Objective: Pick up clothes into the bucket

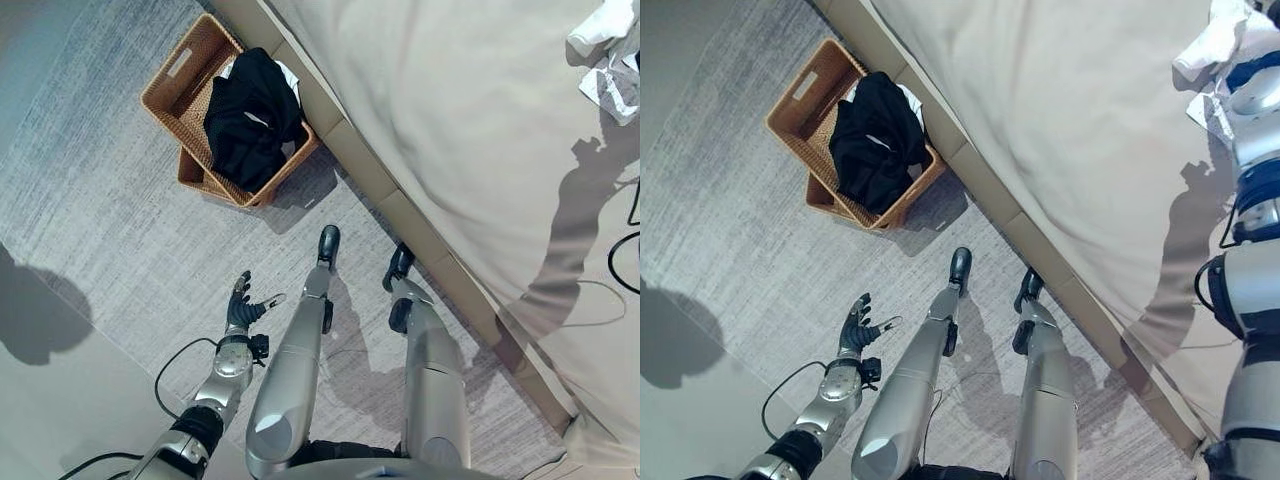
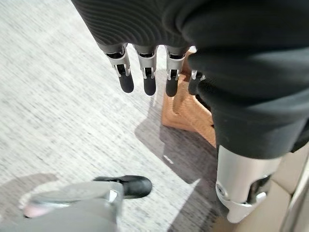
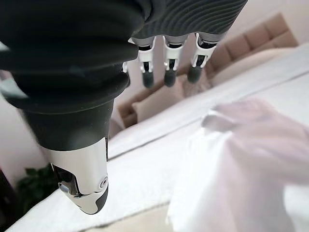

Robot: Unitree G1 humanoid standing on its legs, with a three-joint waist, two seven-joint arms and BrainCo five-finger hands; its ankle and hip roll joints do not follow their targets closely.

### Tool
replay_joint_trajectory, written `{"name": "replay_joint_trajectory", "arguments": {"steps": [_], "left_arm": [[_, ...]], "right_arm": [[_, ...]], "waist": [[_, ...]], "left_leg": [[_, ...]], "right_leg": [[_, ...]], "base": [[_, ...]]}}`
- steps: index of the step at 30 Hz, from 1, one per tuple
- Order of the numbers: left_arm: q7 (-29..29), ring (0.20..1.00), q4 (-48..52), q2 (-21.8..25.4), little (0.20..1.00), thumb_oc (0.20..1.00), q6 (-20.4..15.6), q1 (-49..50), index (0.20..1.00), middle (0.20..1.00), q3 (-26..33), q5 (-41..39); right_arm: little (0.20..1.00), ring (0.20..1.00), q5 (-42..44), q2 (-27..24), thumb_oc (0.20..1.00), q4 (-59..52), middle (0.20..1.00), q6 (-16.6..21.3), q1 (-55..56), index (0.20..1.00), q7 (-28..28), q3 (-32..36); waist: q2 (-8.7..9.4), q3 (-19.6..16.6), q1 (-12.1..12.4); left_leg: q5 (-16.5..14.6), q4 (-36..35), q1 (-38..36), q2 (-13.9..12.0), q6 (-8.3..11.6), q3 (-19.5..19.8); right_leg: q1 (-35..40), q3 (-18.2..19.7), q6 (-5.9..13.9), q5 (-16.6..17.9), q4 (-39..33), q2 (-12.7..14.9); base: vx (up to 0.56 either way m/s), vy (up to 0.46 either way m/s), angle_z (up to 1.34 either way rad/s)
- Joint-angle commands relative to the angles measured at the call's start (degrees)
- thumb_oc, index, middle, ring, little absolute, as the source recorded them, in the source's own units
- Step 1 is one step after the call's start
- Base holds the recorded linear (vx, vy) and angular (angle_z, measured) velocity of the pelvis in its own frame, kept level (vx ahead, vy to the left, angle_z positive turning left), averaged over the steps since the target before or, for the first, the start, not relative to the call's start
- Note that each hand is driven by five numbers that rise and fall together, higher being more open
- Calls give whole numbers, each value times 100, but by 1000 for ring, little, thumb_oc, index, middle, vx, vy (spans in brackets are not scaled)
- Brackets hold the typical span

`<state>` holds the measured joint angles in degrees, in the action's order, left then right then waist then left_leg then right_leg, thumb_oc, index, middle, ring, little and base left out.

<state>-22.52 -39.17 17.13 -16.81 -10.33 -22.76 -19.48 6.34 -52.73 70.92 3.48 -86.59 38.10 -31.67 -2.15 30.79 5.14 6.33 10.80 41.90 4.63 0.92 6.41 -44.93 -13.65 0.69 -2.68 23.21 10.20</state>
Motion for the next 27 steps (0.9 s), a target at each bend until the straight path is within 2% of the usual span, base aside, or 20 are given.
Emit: {"name": "replay_joint_trajectory", "arguments": {"steps": [1, 3, 4, 6, 7, 9, 10, 20, 21, 22, 27], "left_arm": [[-85, 1000, 76, 211, 1000, 1000, -101, 177, 1000, 1000, 60, -179], [-64, 1000, 114, 221, 1000, 1000, -88, 173, 1000, 1000, 80, -214], [-14, 1000, 123, 221, 1000, 1000, -68, 163, 1000, 1000, 69, -233], [-9, 1000, 132, 208, 1000, 1000, -73, 184, 1000, 1000, 88, -278], [43, 1000, 116, 241, 1000, 1000, -51, 180, 1000, 1000, 90, -291], [60, 1000, 122, 240, 1000, 1000, -35, 185, 1000, 1000, 103, -294], [120, 1000, 108, 224, 1000, 1000, -14, 203, 1000, 1000, 117, -333], [325, 1000, 172, 198, 1000, 1000, 14, 212, 1000, 1000, 116, -444], [335, 1000, 185, 184, 1000, 1000, 1, 221, 1000, 1000, 112, -455], [335, 1000, 184, 185, 1000, 1000, 0, 220, 1000, 1000, 112, -455], [298, 1000, 167, 164, 1000, 1000, -19, 139, 1000, 1000, 101, -450]], "right_arm": [[1000, 1000, 147, -547, 1000, 126, 1000, -55, -404, 1000, -112, -615], [1000, 1000, 218, -564, 1000, 217, 1000, -78, -459, 1000, -296, -713], [1000, 1000, 277, -586, 1000, 372, 1000, -79, -445, 1000, -566, -798], [1000, 1000, 350, -592, 1000, 364, 1000, -84, -450, 1000, -599, -817], [1000, 1000, 376, -604, 1000, 489, 1000, -111, -471, 1000, -887, -917], [1000, 1000, 426, -597, 1000, 534, 1000, -118, -502, 1000, -961, -953], [1000, 1000, 544, -592, 1000, 619, 1000, -127, -474, 1000, -1194, -961], [1000, 1000, 670, -531, 1000, 700, 1000, -45, -437, 1000, -1627, -1100], [300, 300, 720, -525, 300, 661, 300, -8, -424, 300, -1654, -1086], [200, 200, 720, -526, 200, 660, 200, -8, -424, 200, -1654, -1085], [200, 200, 795, -457, 200, 464, 200, 115, -390, 200, -1507, -1031]], "waist": [[109, -100, -31], [127, -100, -49], [125, -100, -49], [134, -100, -47], [147, -100, -45], [147, -100, -48], [143, -100, -47], [88, -100, -34], [75, -100, -35], [76, -100, -35], [61, -100, -37]], "left_leg": [[-316, 156, -25, -21, 177, 188], [-313, 158, -14, -27, 185, 190], [-305, 159, -9, -33, 189, 207], [-296, 149, -14, -34, 191, 213], [-280, 136, -8, -52, 198, 228], [-277, 135, -5, -56, 198, 231], [-266, 130, 14, -72, 201, 236], [-225, 103, 95, -97, 212, 211], [-212, 93, 123, -96, 213, 202], [-212, 93, 124, -96, 214, 202], [-124, -40, 180, -124, 214, 233]], "right_leg": [[247, 154, 555, -244, 160, 244], [233, 164, 548, -243, 163, 224], [228, 185, 538, -242, 165, 206], [231, 190, 532, -240, 158, 198], [195, 200, 528, -232, 168, 179], [182, 209, 526, -234, 173, 175], [158, 217, 523, -228, 160, 163], [11, 261, 521, -189, 133, 123], [-34, 269, 522, -185, 142, 119], [-36, 270, 522, -185, 143, 119], [-115, 258, 520, -175, 94, 105]], "base": [[10, -35, 1], [5, -25, 1], [5, -32, 2], [7, -46, 0], [8, -59, -2], [5, -41, -2], [0, 0, 0], [-4, -25, -2], [0, 0, 0], [0, 0, 0], [0, 0, 0]]}}
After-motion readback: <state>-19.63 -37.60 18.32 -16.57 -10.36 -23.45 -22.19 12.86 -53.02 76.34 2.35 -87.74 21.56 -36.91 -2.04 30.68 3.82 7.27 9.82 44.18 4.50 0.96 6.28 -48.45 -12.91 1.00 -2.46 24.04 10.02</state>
